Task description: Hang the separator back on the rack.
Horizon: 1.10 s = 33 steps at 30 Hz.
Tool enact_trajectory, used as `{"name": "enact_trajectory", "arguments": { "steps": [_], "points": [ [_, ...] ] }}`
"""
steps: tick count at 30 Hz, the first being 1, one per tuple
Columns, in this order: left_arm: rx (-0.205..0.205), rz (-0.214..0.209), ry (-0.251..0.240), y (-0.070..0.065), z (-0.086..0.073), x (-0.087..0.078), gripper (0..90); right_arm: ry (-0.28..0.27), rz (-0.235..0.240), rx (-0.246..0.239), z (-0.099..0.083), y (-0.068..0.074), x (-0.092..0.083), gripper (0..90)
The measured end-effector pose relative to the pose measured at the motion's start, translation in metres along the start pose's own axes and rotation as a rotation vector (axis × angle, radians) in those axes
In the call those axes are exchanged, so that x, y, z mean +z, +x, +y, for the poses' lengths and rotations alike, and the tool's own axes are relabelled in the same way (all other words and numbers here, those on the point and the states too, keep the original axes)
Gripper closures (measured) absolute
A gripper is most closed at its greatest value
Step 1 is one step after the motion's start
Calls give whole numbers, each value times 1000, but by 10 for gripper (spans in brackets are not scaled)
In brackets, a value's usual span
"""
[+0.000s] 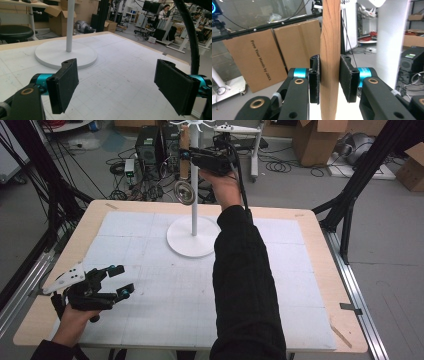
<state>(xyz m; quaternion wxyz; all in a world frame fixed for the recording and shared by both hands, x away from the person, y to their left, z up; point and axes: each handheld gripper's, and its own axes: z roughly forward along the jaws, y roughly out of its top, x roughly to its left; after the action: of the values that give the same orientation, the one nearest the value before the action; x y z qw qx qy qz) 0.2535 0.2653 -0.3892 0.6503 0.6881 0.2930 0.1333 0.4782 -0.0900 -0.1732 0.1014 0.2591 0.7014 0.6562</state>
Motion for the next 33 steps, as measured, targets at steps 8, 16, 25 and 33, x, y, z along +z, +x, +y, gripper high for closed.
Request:
{"name": "enact_trajectory", "arguments": {
  "steps": [8,16,25,33],
  "points": [
    [-12,7,-19,1,0,-1,196,1,-60,-28,-15,11,-29,468],
    [-21,13,-24,0,0,-1,194,5,-149,-94,-56,28,-84,304],
    [-32,33,-33,0,0,-1,191,54,-265,-137,-131,45,-149,183],
    [-32,38,-46,-2,-1,-1,191,65,-316,-144,-191,64,-204,172]
  ]
}}
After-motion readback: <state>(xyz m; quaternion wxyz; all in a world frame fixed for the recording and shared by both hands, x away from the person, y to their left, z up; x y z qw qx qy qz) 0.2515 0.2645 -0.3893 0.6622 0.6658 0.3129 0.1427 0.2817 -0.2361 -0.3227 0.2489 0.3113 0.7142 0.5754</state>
